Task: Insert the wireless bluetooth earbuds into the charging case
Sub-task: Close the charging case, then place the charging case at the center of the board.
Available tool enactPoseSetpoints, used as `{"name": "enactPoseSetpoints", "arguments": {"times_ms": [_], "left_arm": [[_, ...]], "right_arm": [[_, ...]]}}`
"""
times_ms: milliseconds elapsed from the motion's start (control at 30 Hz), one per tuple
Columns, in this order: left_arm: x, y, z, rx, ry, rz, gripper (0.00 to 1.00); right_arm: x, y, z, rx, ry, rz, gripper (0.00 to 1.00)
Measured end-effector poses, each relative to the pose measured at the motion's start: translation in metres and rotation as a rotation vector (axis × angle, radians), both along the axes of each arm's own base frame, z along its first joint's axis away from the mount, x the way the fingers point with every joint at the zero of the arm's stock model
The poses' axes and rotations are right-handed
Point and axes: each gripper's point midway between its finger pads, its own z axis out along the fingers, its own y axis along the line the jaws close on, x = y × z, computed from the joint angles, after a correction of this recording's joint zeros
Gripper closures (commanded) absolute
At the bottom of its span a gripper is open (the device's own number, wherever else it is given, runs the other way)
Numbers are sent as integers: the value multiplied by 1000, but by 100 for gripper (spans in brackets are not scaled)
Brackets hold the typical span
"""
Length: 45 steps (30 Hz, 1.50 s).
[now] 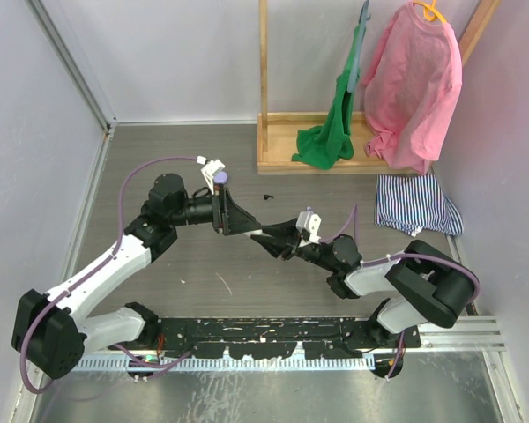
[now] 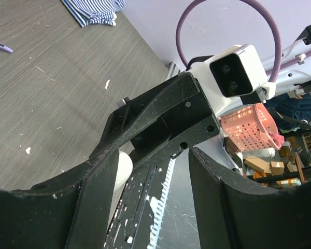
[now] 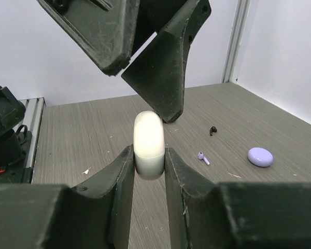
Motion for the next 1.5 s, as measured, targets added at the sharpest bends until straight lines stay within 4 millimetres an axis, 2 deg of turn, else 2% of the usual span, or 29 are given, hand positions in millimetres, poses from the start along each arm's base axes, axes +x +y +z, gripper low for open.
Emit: {"name": "enactPoseSetpoints", "arguments": {"times_ms": [167,300,467,633,767,900,1033,1167,1333,1500], "left_arm": [[0,6,-2,32,-22,31,35],[8,21,-11,127,-52,134,30],[22,56,-21,279,-107,337,21],[27,92,-29,433,-115,492,14],[28,121,-30,563,-127,576,1],[24,147,-30,664,-170,642,2],[22,171,-28,737,-229,702,2],[23,187,-30,781,-265,759,2],[21,204,-49,856,-266,803,2],[17,214,-49,859,-284,844,2]], "right_arm": [[2,-1,-1,2,9,-10,97],[4,-6,-7,4,50,-38,98],[8,-15,-14,0,114,-85,98],[14,-26,-13,-8,190,-146,98],[19,-38,-23,-49,270,-218,97],[30,-58,-43,-104,379,-324,98],[45,-86,-68,-138,515,-450,97],[60,-120,-86,-133,630,-585,97],[77,-158,-102,-94,741,-734,97],[91,-202,-122,-19,853,-884,97]]}}
